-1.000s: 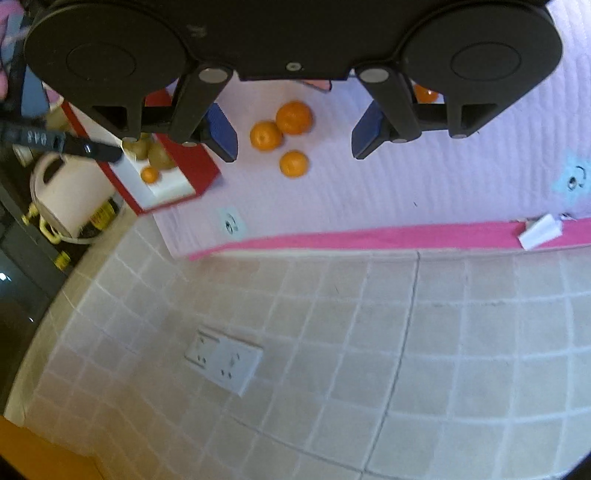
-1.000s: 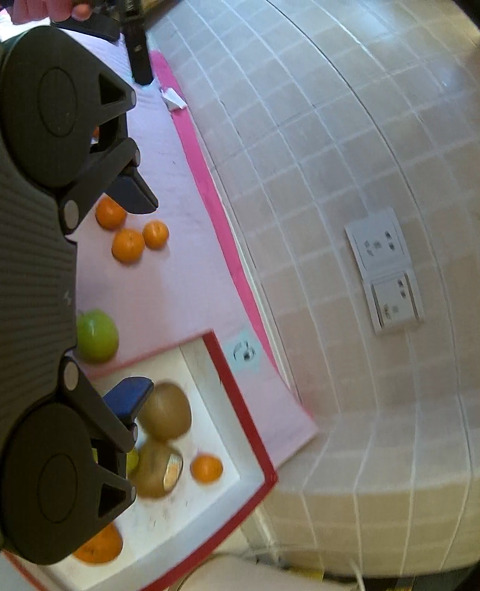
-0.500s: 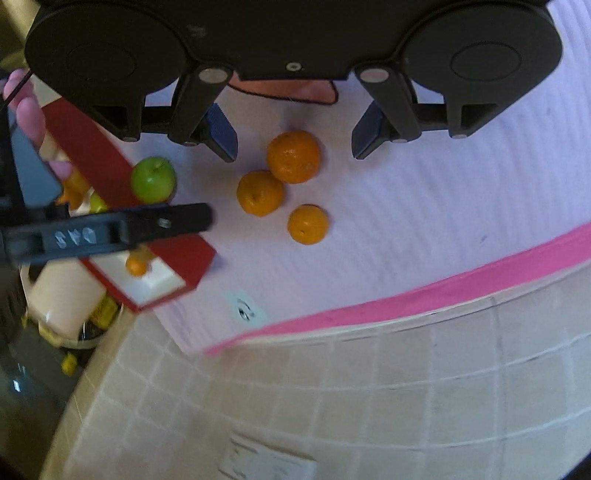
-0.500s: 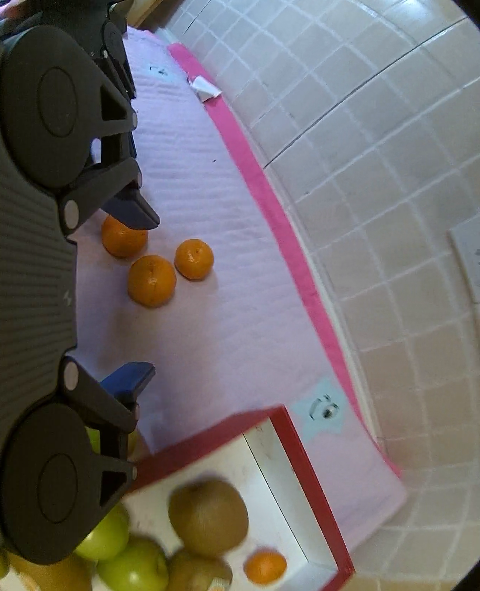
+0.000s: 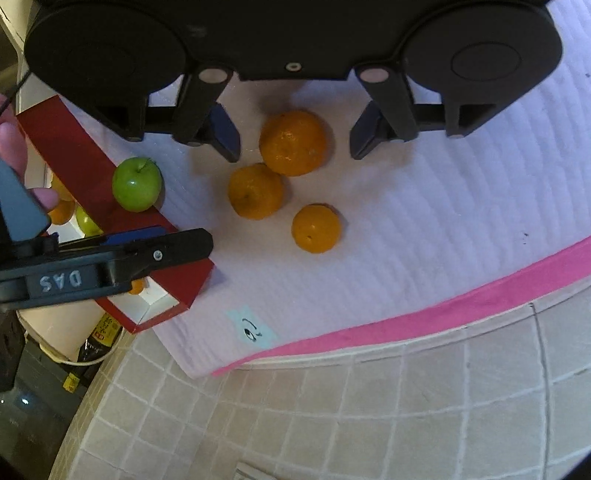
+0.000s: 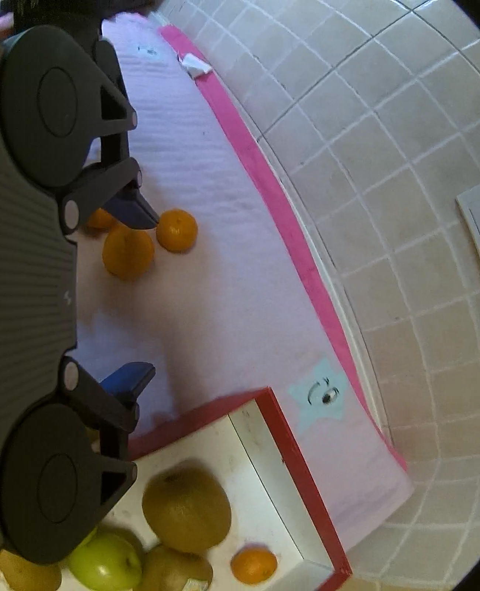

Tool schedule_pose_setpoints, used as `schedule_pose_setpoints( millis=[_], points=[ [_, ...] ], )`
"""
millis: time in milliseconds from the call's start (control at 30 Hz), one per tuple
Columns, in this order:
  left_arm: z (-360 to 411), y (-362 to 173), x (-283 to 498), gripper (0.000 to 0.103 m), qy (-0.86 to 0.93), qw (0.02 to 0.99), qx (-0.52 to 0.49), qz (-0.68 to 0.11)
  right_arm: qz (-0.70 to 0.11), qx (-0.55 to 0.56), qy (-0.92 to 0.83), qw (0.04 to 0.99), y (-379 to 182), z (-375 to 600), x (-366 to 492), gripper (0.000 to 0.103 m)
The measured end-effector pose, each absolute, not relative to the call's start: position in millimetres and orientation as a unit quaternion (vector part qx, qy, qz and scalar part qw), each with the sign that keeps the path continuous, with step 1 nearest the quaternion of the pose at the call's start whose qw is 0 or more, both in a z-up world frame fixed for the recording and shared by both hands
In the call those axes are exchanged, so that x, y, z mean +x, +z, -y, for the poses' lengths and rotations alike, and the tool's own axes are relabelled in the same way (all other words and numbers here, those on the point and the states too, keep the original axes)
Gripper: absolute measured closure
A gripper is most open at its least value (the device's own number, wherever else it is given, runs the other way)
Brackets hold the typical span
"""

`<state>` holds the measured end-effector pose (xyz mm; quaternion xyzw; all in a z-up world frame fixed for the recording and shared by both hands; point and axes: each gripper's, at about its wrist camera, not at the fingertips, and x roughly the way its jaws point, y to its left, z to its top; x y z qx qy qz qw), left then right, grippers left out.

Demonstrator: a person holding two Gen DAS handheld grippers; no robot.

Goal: Organize fruits
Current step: 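Grasp a mandarin with the left tool while the right grasps another mandarin, then lower both mandarins into the red box and open both tools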

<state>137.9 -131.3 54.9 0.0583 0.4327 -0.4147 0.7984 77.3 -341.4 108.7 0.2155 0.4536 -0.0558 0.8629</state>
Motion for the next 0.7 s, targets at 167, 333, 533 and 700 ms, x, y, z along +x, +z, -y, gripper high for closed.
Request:
schedule_pose_setpoints(
  millis=[167, 333, 533, 700],
  points=[
    [133.8, 52.3, 132.2, 0.055, -0.411, 0.799, 0.073, -0.433, -0.462, 0.219, -0.047, 0.858, 98.3, 331.4, 85.9, 0.025],
    [122.5, 59.0, 124.0, 0.056, -0.402, 0.807, 0.083, -0.425, -0.471, 0.233, -0.034, 0.85, 85.5, 325.7, 92.1, 0.026],
    [112.7, 55.9, 125.3, 0.056, -0.388, 0.81, 0.068, -0.434, -0.481, 0.228, -0.028, 0.846, 73.5, 316.3, 101.2, 0.031],
    [117.3, 53.8, 126.9, 0.055, -0.386, 0.81, 0.064, -0.437, -0.478, 0.209, -0.028, 0.853, 71.0, 308.7, 105.6, 0.032]
  ],
)
